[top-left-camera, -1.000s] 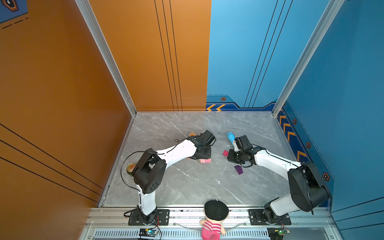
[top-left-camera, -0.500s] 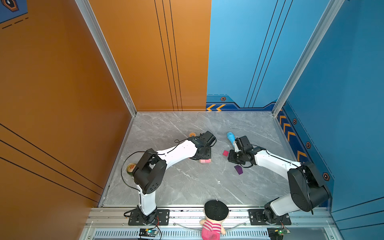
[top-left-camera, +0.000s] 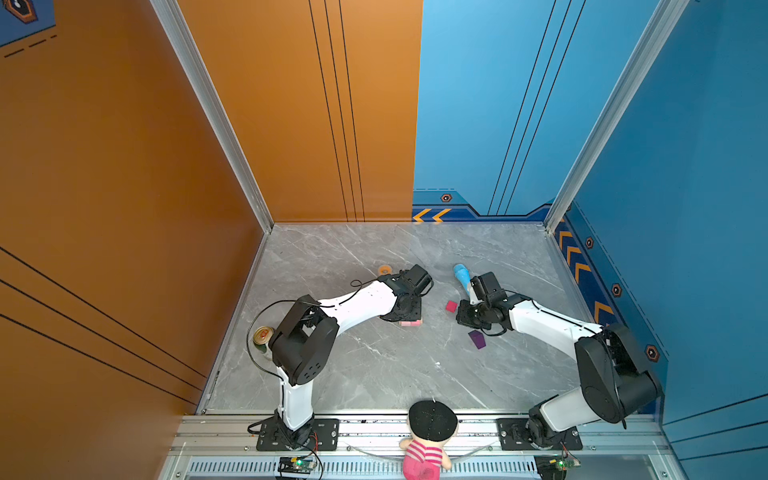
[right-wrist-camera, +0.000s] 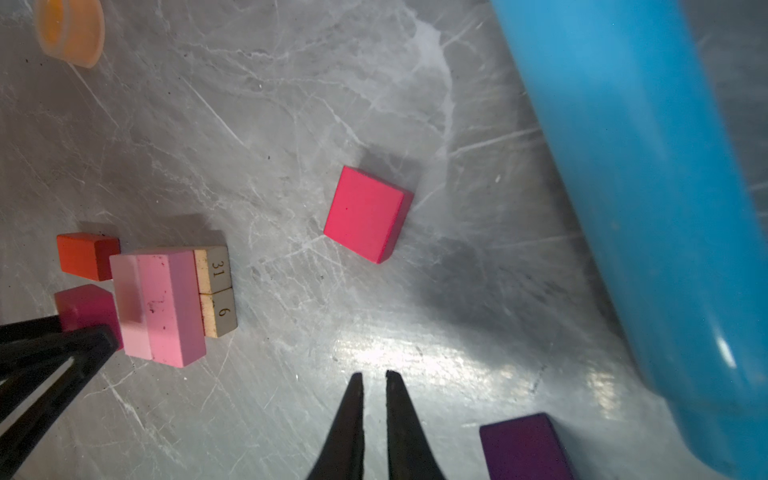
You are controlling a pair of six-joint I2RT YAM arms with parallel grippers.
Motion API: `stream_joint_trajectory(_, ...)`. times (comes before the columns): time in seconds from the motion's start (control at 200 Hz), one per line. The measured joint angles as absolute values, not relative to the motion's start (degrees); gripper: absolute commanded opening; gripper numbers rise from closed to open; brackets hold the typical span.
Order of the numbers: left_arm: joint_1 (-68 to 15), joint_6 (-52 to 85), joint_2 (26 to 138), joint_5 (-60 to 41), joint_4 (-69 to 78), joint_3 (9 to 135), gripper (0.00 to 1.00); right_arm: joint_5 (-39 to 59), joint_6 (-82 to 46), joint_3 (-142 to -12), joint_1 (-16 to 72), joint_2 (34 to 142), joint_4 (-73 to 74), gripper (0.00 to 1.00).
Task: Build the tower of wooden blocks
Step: 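Lower the magenta cube onto the pink blocks and open the left gripper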
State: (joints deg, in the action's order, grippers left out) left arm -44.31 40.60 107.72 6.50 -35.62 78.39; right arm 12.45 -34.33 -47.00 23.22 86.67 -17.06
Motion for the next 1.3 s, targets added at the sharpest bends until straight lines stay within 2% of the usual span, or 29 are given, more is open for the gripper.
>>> stream_joint_trajectory(1.061, -44.3, 41.0, 108.6, 6.8, -35.6, 78.4, 0.45, 12.5, -34.3, -46.3, 22.9, 86.7, -16.9, 0.14)
stream_joint_trajectory(1.302, -44.3, 40.5, 107.1, 7.5, -35.6, 78.4, 0.48, 12.4, -34.3, -46.3, 22.9, 86.3, -16.9, 0.24)
